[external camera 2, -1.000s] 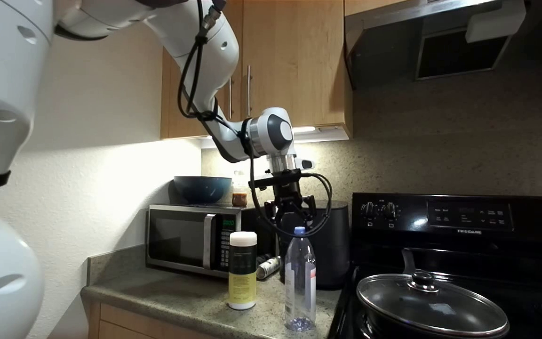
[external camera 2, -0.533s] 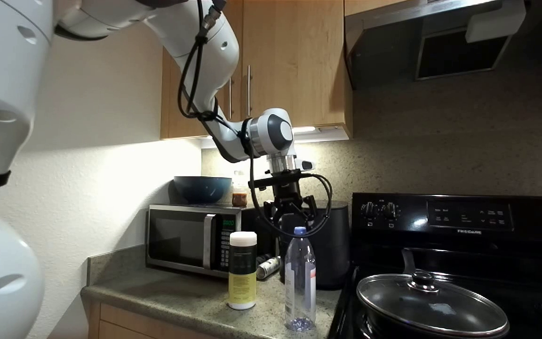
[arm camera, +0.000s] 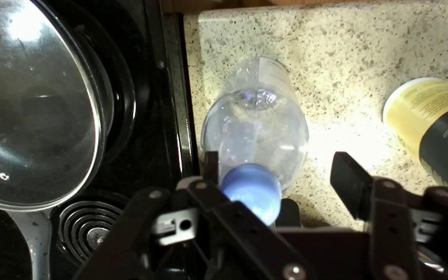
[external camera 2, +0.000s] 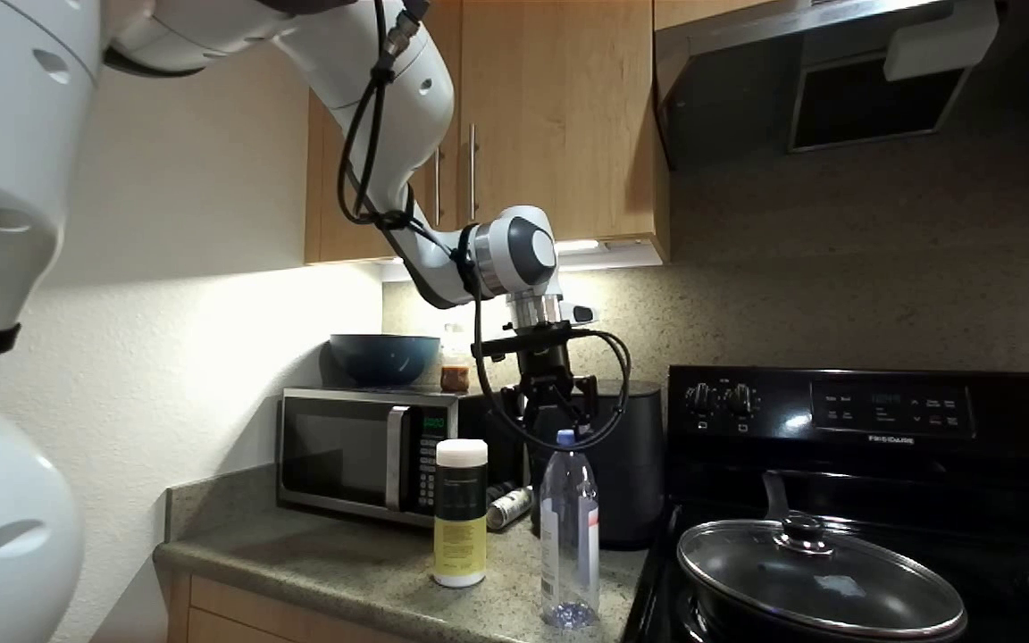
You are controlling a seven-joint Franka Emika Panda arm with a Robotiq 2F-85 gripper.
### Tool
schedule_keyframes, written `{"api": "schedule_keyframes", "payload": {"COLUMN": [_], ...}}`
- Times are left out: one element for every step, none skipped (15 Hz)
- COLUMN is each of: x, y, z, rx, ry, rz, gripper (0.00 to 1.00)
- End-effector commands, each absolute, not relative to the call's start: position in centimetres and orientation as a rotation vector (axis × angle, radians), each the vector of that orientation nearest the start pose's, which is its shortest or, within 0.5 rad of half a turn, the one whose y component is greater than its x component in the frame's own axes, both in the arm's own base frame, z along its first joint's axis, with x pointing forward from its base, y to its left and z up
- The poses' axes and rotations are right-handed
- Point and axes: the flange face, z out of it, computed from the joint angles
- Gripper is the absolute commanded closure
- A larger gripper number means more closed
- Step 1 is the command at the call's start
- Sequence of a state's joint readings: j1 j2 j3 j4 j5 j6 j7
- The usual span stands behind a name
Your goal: Place the clear bottle on top of the container on the left side of the countertop
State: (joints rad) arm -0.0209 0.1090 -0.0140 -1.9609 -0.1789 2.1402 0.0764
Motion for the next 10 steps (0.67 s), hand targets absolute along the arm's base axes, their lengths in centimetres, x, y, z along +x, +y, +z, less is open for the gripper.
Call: {"api": "schedule_keyframes", "payload": {"x": [58.5, 58.46, 58.46, 58.46, 58.46, 58.47, 58.48, 58.51, 58.49, 58.3], "y": [-2.79, -2.76, -2.75, -2.74, -2.73, -2.72, -2.72, -2.72, -2.65, -2.52], "z": [42.71, 42.73, 42.74, 42.78, 42.8, 42.82, 42.81, 42.82, 42.93, 43.33], "rx": [-3.284, -3.284, -3.284, -3.284, -3.283, -3.283, -3.283, -3.283, -3.285, -3.296], "ry": [0.026, 0.025, 0.023, 0.023, 0.022, 0.021, 0.02, 0.021, 0.03, 0.046], "rz": [-0.11, -0.111, -0.112, -0.114, -0.115, -0.114, -0.114, -0.112, -0.103, -0.094], "gripper": [0.55, 0.61, 0.68, 0.74, 0.8, 0.82, 0.83, 0.86, 0.87, 0.87]}}
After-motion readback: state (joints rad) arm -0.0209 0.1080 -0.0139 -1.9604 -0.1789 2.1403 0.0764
